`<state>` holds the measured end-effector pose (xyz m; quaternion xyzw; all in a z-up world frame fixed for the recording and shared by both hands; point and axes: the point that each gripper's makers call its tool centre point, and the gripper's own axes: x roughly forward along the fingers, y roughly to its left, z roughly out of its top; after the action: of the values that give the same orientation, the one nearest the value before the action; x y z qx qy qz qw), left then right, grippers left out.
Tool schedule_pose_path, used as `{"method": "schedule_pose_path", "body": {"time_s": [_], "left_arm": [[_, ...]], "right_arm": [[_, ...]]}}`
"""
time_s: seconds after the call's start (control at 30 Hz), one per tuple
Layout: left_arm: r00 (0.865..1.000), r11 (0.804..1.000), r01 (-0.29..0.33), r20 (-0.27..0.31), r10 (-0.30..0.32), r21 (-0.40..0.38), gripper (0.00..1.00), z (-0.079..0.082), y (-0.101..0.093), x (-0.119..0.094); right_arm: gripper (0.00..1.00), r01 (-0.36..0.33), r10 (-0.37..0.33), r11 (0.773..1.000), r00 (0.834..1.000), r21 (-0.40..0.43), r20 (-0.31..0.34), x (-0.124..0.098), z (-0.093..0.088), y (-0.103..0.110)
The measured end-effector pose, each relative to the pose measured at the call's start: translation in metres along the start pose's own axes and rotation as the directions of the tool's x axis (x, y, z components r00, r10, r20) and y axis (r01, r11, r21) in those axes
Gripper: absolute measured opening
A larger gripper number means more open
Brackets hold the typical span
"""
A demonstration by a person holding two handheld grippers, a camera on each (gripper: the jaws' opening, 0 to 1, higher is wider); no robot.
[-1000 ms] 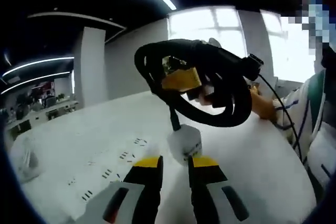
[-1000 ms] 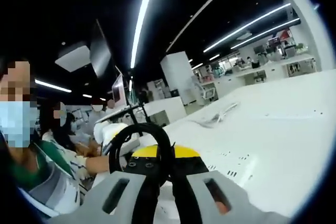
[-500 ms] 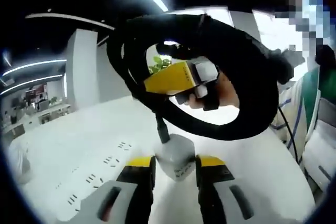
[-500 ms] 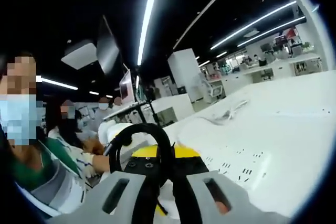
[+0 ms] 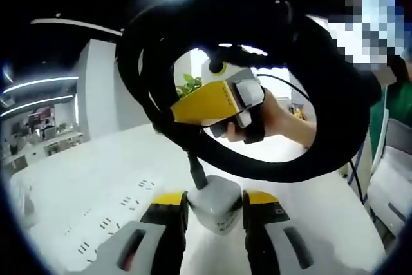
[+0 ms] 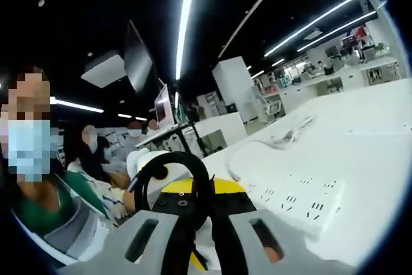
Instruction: Straighten the power strip on the desk, plug the charger into it
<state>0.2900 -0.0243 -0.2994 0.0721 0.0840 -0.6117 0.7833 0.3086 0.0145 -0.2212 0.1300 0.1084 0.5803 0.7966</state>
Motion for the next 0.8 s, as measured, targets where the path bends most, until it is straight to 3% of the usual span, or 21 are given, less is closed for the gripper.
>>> {"method": "schedule_pose_path", "body": {"time_s": [0.43,0.6,0.8], "left_arm": [[0.998,0.998,-0.05,-0.025,0.049,-0.039,0.31,0.0002,0.0033,-0.0008],[0.998,0.997,-0.06,-0.04,0.058,-0.052,0.31,-0.0028,0.0033,0.0003],[0.996,0.996,-0.077,-0.052,0.075,-0.045,0.31,-0.0038,0.004,-0.0025]], "right_arm": [[0.07,-0.014,0.014,1.0,1.0,-0.015,0.013,-0.0004,0.0017,0.0023],[0.08,0.01,-0.011,0.997,1.0,-0.075,-0.01,0.0032,-0.0035,0.005],[0.08,0.047,-0.056,0.974,0.998,-0.221,-0.033,0.0073,-0.0049,0.0064]]}}
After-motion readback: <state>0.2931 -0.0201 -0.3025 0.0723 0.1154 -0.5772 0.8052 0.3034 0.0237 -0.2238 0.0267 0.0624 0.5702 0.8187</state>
